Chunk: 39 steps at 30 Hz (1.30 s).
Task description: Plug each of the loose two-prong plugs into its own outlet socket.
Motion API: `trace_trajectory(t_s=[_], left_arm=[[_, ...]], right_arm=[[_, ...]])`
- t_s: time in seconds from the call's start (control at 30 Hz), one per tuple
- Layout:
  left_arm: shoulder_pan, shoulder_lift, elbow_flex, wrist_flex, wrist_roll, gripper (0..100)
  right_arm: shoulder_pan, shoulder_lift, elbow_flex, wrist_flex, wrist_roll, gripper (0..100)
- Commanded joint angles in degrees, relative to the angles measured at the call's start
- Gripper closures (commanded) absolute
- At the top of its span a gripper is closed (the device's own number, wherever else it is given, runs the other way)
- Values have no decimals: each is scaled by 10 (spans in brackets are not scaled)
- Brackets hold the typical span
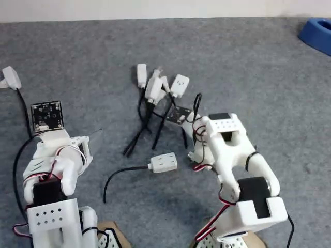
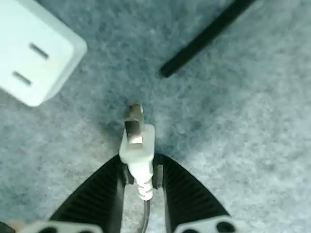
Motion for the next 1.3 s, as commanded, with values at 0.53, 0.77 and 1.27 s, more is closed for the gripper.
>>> trace_trajectory(t_s=[0.53,0.77,1.27], left_arm=[[5,0,-2,0,-5,636],[5,0,-2,-1,-5,636],[5,0,-2,-1,-5,636]], right_arm=[[30,-1,9,8,-33,918],[29,-3,2,49,-33,893],[49,0,-13,59,-33,893]])
